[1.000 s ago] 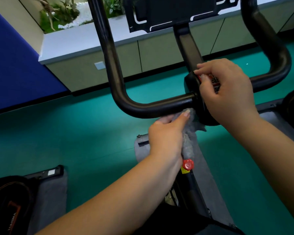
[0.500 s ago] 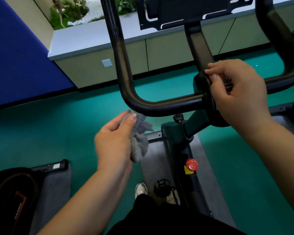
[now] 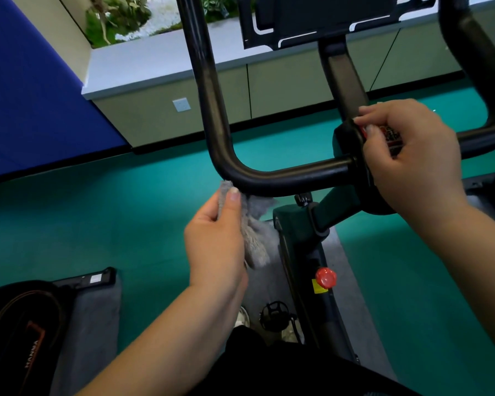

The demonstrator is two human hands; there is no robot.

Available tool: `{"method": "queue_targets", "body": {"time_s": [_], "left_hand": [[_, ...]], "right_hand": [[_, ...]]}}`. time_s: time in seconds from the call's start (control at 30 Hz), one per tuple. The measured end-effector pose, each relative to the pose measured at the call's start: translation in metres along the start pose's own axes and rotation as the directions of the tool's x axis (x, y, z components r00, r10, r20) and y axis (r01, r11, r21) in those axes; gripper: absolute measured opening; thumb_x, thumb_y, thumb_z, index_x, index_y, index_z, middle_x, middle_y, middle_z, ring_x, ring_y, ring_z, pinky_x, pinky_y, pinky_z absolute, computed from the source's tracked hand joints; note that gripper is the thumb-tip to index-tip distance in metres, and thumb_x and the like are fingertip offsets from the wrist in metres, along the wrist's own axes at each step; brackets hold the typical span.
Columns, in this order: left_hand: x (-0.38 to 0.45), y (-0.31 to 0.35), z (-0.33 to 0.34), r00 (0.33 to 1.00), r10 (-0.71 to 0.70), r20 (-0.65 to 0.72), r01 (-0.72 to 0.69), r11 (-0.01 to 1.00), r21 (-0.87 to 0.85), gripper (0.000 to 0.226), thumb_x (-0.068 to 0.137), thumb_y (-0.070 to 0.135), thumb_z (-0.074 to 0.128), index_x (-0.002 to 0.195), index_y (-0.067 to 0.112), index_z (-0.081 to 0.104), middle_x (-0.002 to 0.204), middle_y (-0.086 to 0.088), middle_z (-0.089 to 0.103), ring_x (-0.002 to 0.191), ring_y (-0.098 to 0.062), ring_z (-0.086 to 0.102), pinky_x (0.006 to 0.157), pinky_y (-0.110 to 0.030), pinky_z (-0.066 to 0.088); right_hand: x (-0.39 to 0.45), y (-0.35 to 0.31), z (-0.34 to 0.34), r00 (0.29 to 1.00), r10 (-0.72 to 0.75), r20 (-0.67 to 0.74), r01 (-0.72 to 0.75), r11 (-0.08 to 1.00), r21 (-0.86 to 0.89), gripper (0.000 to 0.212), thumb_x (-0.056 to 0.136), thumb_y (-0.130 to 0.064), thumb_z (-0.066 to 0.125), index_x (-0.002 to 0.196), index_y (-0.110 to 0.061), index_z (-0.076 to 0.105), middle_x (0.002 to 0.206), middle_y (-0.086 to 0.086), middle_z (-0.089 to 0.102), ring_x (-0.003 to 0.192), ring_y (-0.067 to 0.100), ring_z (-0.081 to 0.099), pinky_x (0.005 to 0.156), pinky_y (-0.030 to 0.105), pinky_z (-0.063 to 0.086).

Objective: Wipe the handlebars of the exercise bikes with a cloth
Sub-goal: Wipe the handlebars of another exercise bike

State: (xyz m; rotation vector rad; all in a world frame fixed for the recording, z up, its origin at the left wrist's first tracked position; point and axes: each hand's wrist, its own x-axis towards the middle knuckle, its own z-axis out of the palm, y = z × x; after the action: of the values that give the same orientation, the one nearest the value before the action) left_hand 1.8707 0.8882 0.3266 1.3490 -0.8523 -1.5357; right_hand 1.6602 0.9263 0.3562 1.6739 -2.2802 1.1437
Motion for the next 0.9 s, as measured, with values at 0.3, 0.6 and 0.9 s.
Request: {"method": "queue_targets", "body": {"time_s": [0.3, 0.6, 0.9], "left_hand": [[0.033, 0.019, 0.014, 0.983, 0.095, -0.157, -0.115, 0.985, -0.125, 0.042, 0.088, 0.033, 0.056, 0.118, 0.003, 0.063, 0.114, -0.020, 0.067, 0.110, -0.045, 0.059, 0.089, -0.068, 0.045], [0.065, 0.040, 0.021, 0.992, 0.096, -0.087, -0.105, 0.988, -0.116, 0.032, 0.099, 0.027, 0.047, 0.110, 0.002, 0.064, 0.089, -0.024, 0.071, 0.084, -0.039, 0.069, 0.078, -0.062, 0.050], [0.081, 0.029, 0.013, 0.961, 0.254, -0.104, -0.247, 0.966, 0.083, 0.051, 0.069, 0.055, 0.061, 0.112, 0.028, 0.068, 0.107, -0.008, 0.072, 0.102, -0.028, 0.067, 0.093, -0.052, 0.050]], "right_hand": [[0.001, -0.003, -0.001, 1.000, 0.012, 0.022, -0.012, 1.000, -0.025, 0.020, 0.092, -0.013, 0.048, 0.103, -0.011, 0.064, 0.111, 0.004, 0.064, 0.107, 0.023, 0.056, 0.092, 0.028, 0.040], [0.001, -0.016, 0.004, 0.998, 0.050, 0.045, -0.045, 0.993, -0.108, 0.026, 0.088, -0.004, 0.042, 0.102, -0.010, 0.063, 0.110, 0.008, 0.060, 0.105, 0.029, 0.051, 0.084, 0.033, 0.039], [0.008, -0.033, 0.023, 0.970, -0.204, 0.130, 0.223, 0.963, -0.152, 0.021, 0.083, -0.007, 0.053, 0.093, -0.010, 0.071, 0.102, 0.009, 0.068, 0.097, 0.028, 0.060, 0.085, 0.042, 0.047]]}}
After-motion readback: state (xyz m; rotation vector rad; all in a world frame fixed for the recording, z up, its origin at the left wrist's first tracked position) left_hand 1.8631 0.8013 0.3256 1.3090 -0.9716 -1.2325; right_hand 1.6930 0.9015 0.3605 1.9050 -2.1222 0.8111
